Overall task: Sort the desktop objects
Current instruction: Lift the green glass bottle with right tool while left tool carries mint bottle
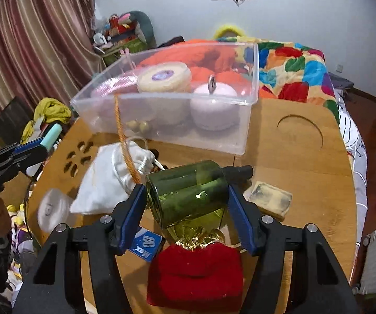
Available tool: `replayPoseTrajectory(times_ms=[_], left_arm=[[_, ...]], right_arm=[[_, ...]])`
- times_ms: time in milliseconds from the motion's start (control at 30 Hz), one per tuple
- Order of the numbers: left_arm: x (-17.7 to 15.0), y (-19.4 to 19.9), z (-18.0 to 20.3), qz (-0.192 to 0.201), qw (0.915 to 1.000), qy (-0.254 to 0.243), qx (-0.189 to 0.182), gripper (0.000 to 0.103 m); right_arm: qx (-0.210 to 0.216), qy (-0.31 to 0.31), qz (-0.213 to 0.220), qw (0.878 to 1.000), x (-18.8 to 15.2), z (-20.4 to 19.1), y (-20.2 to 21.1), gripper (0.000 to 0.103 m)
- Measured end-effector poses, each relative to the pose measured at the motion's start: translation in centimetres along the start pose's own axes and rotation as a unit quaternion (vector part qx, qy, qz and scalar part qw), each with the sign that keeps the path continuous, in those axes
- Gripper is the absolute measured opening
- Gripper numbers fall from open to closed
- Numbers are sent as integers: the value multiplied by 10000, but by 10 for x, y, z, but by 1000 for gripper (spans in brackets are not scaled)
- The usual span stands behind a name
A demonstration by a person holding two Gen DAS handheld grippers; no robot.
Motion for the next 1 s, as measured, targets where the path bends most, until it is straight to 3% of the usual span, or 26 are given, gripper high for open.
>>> replayPoseTrajectory(times_ms=[333,567,1000], left_arm=[[31,8,0,392,9992,45,-30,24],[54,3,-10,566,9983,106,28,24],[76,-49,-34,438,9985,331,25,24]], right_arm=[[-141,318,680,9971,27,-16,45,59],[-213,332,998,9942,60,-5,46,59],[-260,441,911,9945,81,9,13,59]])
Point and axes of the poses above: each gripper's, at about its wrist camera, not at the fingertips, and y roughly against the way its jaws point, z to its right, x to its top, the point moved 1 cm from there along -y, roughly the way its jaws point, and after that the axes turned 7 degrees about y, right-handed, at the moved point
